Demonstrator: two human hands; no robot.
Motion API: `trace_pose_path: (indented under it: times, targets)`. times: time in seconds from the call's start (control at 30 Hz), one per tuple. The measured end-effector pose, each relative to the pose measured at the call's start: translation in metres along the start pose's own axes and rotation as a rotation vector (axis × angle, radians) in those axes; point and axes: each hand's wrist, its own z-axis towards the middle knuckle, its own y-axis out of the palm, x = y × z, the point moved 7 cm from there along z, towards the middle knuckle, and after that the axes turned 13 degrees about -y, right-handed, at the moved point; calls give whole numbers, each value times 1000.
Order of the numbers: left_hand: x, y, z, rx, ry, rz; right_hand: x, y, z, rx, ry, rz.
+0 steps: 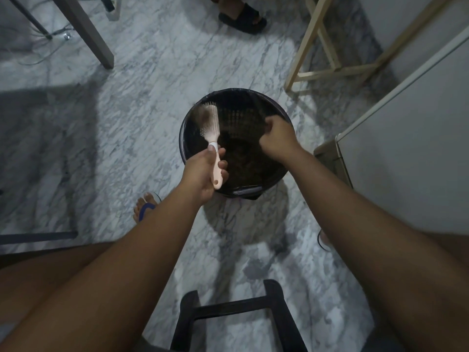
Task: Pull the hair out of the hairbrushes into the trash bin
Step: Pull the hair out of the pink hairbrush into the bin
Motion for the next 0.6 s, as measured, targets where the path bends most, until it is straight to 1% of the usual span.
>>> trace_pose_path:
  times: [0.03,0.07,0.1,0.2,0.23,0.33,0.4,0.53,0.6]
  targets:
    - [0,3,-1,-3,5,29,6,10,-3,-104,43,-49]
    - [1,6,-3,-8,14,62,5,13,-6,-110,32,-43]
    - [0,9,-4,-17,20,95,-1,13,-8,-48,-19,13]
    - [-5,19,-9,-95,-8,136,-24,1,-12,246,-221,225]
    - [-6,22,-11,-136,-26,132,-30,-2,-13,293,-275,249]
    - [-8,29,-15,-242,-54,177,-41,-2,-12,293,-386,190]
    - [-10,30,-16,-275,-60,198,-40,-1,-13,306,-412,131]
    - [-13,33,-16,-309,-81,145,-35,-6,-14,399,-424,128]
    - [-14,31,-13,-292,-81,96,-39,-17,-18,495,-463,143]
